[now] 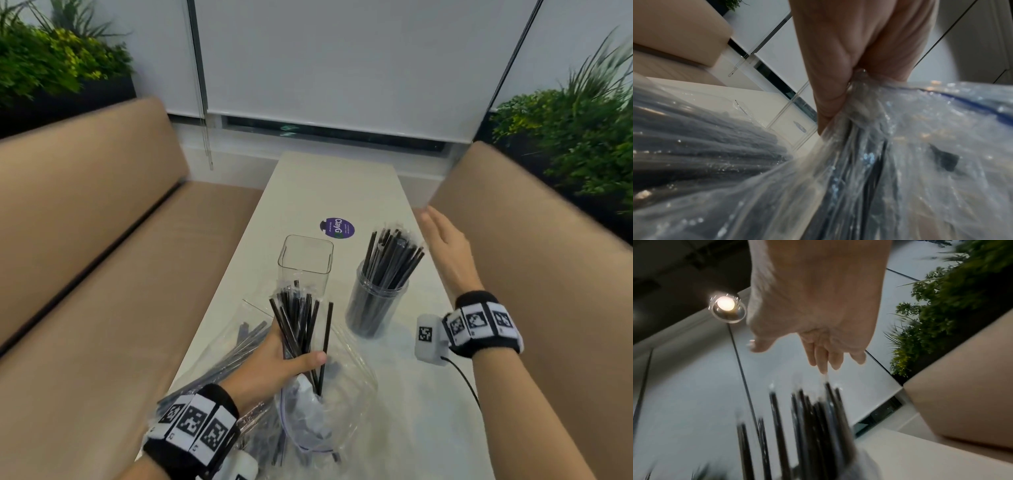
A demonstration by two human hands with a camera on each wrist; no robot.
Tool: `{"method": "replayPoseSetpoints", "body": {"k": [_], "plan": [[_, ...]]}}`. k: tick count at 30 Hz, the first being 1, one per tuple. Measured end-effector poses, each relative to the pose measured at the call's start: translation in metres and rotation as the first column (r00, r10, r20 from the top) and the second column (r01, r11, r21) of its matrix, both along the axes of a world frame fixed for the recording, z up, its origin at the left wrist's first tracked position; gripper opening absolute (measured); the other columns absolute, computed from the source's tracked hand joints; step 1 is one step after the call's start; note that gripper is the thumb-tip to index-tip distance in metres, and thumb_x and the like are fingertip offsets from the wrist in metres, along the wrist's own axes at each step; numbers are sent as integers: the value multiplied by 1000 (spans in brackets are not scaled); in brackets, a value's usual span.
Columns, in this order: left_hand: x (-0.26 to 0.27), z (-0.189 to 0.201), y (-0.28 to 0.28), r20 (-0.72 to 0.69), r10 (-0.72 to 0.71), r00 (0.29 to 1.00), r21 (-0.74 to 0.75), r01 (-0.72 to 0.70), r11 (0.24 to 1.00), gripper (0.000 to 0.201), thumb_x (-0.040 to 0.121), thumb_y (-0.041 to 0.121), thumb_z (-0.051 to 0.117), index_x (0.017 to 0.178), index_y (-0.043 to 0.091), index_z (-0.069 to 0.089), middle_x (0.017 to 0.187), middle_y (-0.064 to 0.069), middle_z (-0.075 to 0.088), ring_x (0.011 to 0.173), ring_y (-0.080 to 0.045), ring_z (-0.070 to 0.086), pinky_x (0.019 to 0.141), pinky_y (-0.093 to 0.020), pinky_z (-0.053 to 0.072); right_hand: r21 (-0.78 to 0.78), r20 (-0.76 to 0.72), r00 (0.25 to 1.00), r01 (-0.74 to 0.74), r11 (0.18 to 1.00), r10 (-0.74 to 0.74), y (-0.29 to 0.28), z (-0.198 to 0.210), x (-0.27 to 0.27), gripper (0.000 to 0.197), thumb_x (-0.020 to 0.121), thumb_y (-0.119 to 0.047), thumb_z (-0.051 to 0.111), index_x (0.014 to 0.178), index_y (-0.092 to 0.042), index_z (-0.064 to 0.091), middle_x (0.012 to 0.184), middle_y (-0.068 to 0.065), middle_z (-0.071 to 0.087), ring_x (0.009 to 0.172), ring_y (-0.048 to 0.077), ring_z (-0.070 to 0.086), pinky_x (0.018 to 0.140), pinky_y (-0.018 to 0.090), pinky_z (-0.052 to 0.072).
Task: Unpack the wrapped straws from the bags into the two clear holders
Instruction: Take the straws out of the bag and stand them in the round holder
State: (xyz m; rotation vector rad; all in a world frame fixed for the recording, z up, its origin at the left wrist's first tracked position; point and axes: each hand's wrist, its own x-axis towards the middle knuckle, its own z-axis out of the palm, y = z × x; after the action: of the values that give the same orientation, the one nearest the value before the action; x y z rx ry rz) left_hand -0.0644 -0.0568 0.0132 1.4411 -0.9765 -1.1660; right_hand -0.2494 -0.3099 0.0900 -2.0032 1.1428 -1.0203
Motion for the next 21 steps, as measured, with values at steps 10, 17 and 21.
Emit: {"method": "replayPoseSetpoints", "body": {"k": [10, 17, 21], "plan": [[3, -3, -2, -28, 18, 999, 45, -16, 999, 107, 56, 55, 84, 145, 32, 28, 136, 18, 54, 126, -2, 51, 115, -40, 34, 2, -39, 986, -163, 987, 163, -18, -23, 72, 68, 73, -21, 80, 134, -30, 51, 135, 2, 54, 120, 16, 51, 106, 35, 39], [7, -7, -2, -46, 34, 998, 75, -30, 997, 110, 54, 58, 84, 144, 35, 25, 138, 19, 51, 128, -3, 48, 116, -39, 32, -40, 71, 996, 50, 998, -47, -45, 8, 73, 10, 78, -13, 74, 82, -5, 71, 71, -1, 61, 67, 11, 54, 61, 15, 43], [5, -5, -5, -28, 29, 999, 76, -27, 997, 107, 53, 58, 85, 140, 42, 25, 137, 22, 49, 129, -2, 46, 116, -37, 31, 54, -313, 940, 158, 986, -133, -53, 16, 79, 66, 77, -71, 56, 60, -8, 51, 62, 4, 53, 68, 24, 50, 63, 32, 36]]}}
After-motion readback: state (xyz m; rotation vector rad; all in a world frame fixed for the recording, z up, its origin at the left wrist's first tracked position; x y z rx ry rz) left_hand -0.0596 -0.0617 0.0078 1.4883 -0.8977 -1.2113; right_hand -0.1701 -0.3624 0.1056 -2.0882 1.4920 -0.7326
